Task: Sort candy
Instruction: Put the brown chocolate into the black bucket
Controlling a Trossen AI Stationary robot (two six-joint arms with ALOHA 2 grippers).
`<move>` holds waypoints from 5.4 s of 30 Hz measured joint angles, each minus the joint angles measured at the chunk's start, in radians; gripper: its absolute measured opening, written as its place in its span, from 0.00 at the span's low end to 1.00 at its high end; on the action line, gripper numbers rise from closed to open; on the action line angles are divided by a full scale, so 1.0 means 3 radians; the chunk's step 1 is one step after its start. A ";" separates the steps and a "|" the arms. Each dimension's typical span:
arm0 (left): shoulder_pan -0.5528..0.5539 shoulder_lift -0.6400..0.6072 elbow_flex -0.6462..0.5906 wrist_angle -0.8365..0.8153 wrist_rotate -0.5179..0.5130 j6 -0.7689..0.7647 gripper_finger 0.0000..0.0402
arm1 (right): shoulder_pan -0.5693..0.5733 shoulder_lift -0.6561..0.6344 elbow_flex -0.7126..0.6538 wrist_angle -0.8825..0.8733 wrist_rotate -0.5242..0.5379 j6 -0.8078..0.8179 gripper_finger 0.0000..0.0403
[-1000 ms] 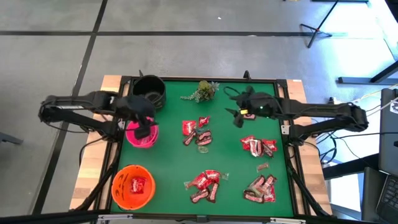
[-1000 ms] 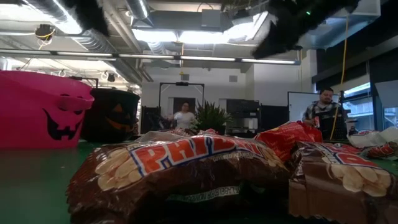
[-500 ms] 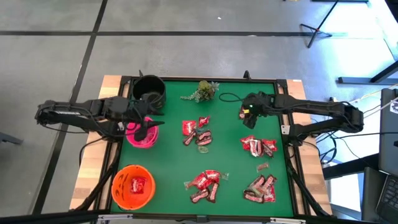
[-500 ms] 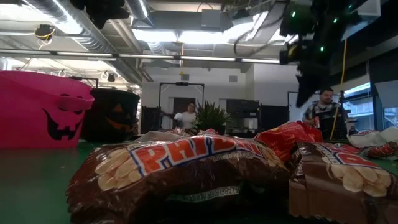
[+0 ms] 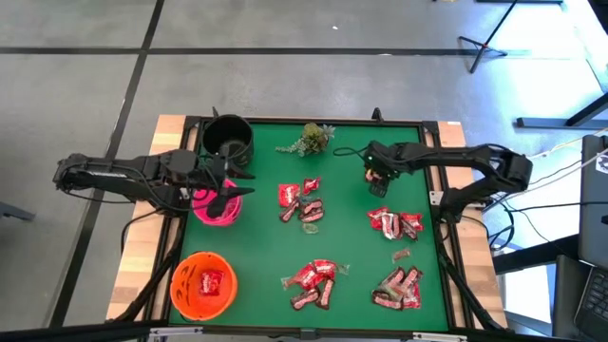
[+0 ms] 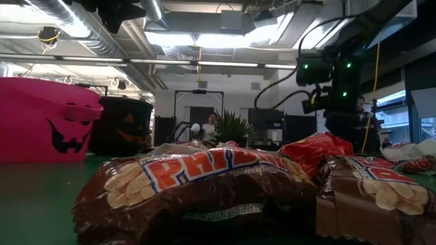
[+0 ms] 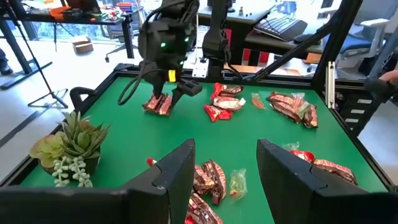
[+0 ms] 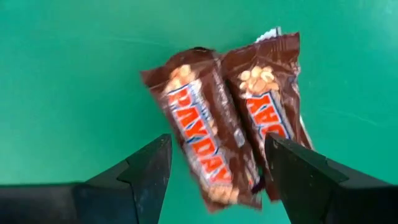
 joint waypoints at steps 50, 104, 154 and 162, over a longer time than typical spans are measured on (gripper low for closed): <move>0.0264 0.0907 0.0000 0.0977 -0.0482 0.0042 0.57 | 0.0696 0.0209 0.1467 0.1228 -0.1413 -0.0069 0.18; 0.0304 0.1772 0.0001 0.2480 -0.1191 0.0620 0.01 | 0.0922 0.0514 0.1476 0.2466 -0.0885 -0.0076 0.24; 0.1801 0.0246 0.0251 -0.0250 -0.0343 -0.0037 0.49 | 0.0380 -0.1144 0.0485 0.0503 0.0694 -0.0211 0.58; 0.1469 0.0338 0.0258 0.0313 0.0165 0.0041 0.49 | -0.0417 -0.1090 -0.0350 0.0977 0.0215 -0.0146 0.58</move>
